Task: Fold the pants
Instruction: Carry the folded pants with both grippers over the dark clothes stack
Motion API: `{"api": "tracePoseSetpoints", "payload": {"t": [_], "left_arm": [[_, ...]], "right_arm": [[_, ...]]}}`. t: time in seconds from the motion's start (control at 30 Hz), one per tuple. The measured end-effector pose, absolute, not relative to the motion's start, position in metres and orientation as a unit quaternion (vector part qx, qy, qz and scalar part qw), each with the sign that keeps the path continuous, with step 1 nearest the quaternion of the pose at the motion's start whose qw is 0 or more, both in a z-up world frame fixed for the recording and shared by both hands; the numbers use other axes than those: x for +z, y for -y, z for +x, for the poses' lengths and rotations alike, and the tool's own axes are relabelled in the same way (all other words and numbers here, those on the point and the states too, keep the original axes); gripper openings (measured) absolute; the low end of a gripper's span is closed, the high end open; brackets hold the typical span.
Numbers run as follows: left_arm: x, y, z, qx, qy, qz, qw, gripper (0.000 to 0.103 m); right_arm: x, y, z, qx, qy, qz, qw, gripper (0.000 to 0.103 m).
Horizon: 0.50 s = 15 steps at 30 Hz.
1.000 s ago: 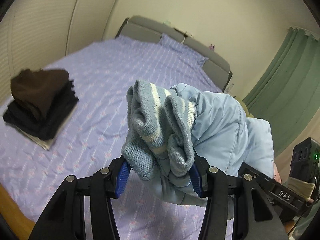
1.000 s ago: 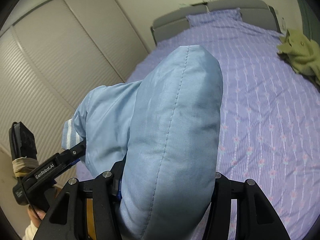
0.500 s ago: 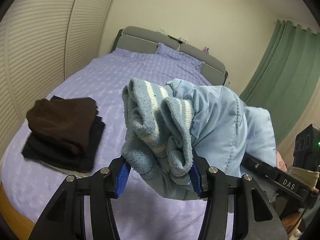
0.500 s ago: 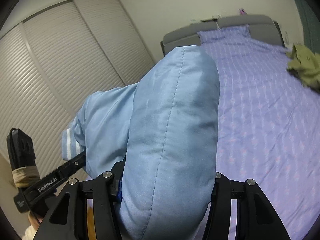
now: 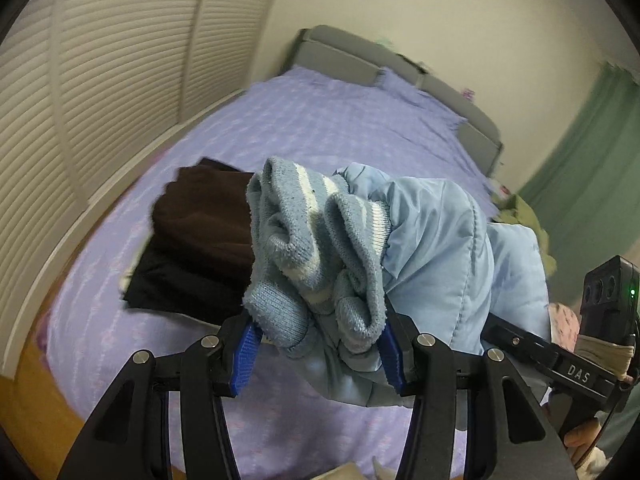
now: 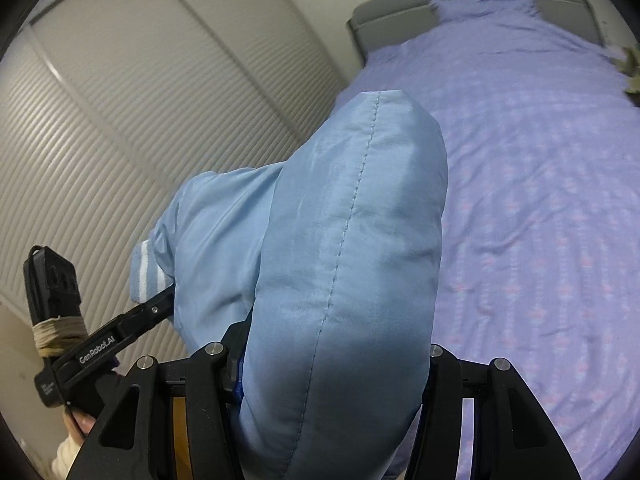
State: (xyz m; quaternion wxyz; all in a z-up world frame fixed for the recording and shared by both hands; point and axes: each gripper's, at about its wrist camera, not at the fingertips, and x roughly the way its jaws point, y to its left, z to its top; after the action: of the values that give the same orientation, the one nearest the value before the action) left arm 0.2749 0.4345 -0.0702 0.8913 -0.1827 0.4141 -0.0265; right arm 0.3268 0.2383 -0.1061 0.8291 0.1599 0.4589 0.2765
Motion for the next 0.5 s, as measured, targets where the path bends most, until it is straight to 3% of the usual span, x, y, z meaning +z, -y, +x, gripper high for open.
{"api": "tracePoseSetpoints", "payload": {"t": [0.27,0.5], "left_arm": [[-0.080,-0.512,0.338,-0.005,-0.390,-0.192,0.900,0.051],[-0.118,-0.557,0.412,-0.002,-0.430,-0.199,0.881,0.051]], "right_arm": [[-0.119,-0.307,0.405,0.337,-0.447,0.154,0.814,0.054],[-0.144,-0.353,0.480,0.339,-0.468,0.139,0.804,0.054]]}}
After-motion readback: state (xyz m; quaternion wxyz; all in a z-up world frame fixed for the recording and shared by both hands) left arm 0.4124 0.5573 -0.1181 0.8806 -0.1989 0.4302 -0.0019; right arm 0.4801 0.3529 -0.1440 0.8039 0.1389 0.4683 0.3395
